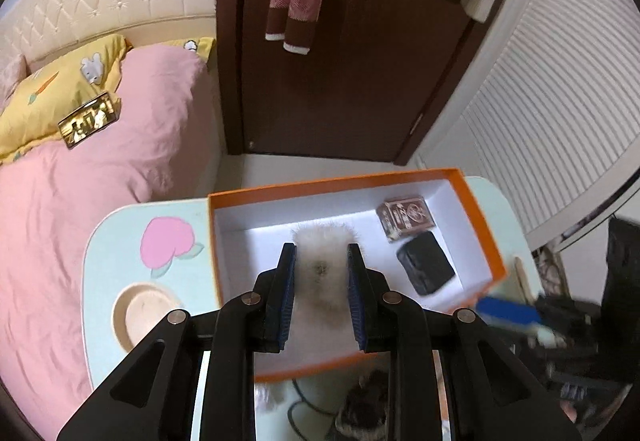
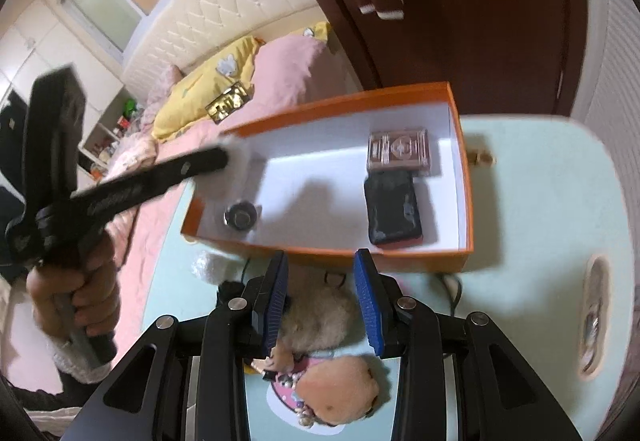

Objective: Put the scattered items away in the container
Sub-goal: 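Lift the white fluffy ring out of the box with the left tool, then lower the right tool into the box toward the brown card deck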

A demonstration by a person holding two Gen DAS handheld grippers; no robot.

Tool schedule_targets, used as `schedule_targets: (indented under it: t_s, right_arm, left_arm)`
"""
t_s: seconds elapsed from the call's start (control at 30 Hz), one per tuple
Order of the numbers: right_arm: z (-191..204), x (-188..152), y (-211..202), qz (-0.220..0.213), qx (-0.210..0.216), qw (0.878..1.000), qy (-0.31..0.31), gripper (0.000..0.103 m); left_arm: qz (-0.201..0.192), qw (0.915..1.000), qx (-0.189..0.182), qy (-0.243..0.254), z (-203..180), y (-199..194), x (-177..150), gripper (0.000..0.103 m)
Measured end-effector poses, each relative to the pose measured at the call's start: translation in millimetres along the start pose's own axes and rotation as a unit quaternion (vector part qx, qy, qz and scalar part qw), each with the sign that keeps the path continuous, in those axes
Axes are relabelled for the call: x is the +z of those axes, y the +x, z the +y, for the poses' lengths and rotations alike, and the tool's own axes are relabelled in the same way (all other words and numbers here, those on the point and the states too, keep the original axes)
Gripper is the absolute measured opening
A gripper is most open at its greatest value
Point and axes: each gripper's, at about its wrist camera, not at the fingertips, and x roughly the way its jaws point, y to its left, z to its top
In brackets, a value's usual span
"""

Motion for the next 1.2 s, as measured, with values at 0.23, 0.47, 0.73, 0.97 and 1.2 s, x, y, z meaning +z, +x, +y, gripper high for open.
schedule_targets:
  t_s: [0.23, 0.47, 0.73, 0.97, 1.2]
  right_arm:
    - [7.7, 44.3, 6.3, -0.015, -0.047, 0.998, -0.041, 0.034]
    - [-1.7, 78.6, 57.8, 0.043, -0.117, 0.99, -0.061, 0.053]
    - [-6.8, 92.8, 112.1, 0.105, -0.223, 0.965, -0.089, 0.065]
    - [-1.4, 91.1, 121.7, 0.12, -0.196, 0.969, -0.088, 0.07]
    - [7.0, 89.7, 127.2, 0.13, -0.193, 0.966, -0.11, 0.07]
  left_arm:
    - [-0.001, 0.9992, -0.024, -0.032, 13.0, -19.6, -30.9, 0.025]
    - [-0.008, 0.9984, -0.023, -0.05, 27.2, -32.2, -53.0, 0.025]
    - [-0.015, 0.9968, -0.041, -0.066, 35.8, -35.3, -56.3, 0.025]
    - [-0.015, 0.9965, -0.054, -0.062, 36.6, -31.9, -56.3, 0.025]
    - [-0.015, 0.9955, -0.061, -0.072, 43.9, -29.8, -57.3, 0.025]
